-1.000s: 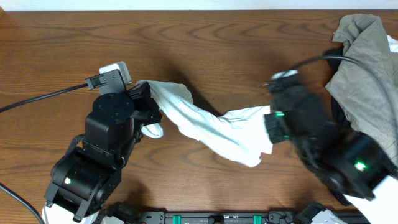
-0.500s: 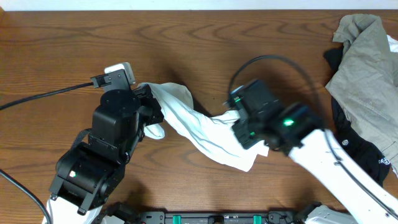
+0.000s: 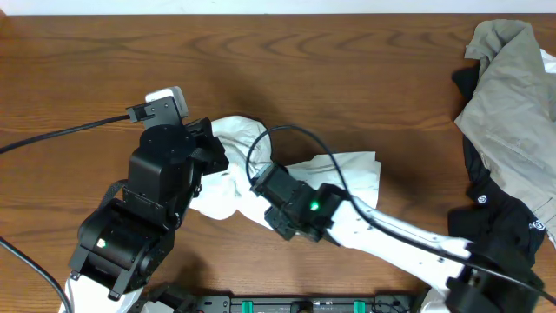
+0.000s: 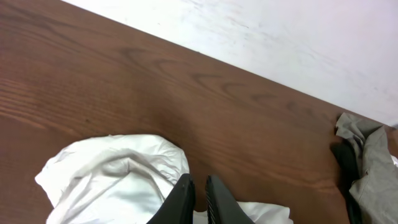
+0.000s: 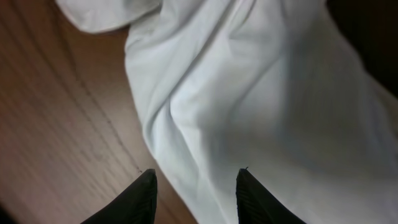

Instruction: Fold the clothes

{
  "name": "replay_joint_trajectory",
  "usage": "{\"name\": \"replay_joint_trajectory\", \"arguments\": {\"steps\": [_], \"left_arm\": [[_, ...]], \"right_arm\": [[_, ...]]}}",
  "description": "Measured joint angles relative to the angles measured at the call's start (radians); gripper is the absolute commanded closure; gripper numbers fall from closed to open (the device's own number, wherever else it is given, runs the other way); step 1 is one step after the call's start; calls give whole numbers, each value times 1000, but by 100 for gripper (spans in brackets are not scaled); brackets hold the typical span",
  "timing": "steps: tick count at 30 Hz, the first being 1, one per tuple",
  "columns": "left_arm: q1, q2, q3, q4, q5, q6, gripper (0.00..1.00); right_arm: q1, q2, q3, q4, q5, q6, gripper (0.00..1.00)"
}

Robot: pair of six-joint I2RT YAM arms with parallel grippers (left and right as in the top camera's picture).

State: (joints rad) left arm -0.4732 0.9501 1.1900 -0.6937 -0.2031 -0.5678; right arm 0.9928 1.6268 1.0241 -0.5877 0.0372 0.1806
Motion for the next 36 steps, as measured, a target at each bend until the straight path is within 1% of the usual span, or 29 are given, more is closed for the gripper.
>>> {"name": "replay_joint_trajectory", "arguments": {"steps": [4, 8, 12, 16, 20, 25, 31, 34, 36], "left_arm": [[0, 0, 0, 0, 0, 0, 89], [0, 0, 0, -11, 0, 0, 89], [0, 5, 0, -66, -5, 0, 88], [0, 27, 0, -124, -6, 0, 88], [0, 51, 0, -147, -6, 0, 88], [0, 60, 0, -156, -7, 0, 87], [0, 60, 0, -180, -6, 0, 87], [0, 60, 0, -186, -6, 0, 87], [0, 60, 0, -187, -7, 0, 86]], "right_arm": [[24, 42, -1, 1, 12, 13, 61], [61, 48, -1, -19, 17, 18, 61], [100, 48, -1, -24, -1, 18, 61], [133, 48, -1, -27, -17, 6, 58], [148, 48, -2, -29, -6, -8, 57], [147, 72, -2, -29, 17, -33, 59], [147, 165, -3, -20, 27, -72, 59], [146, 173, -5, -16, 40, -87, 65], [144, 173, -5, -5, 58, -91, 65]]}}
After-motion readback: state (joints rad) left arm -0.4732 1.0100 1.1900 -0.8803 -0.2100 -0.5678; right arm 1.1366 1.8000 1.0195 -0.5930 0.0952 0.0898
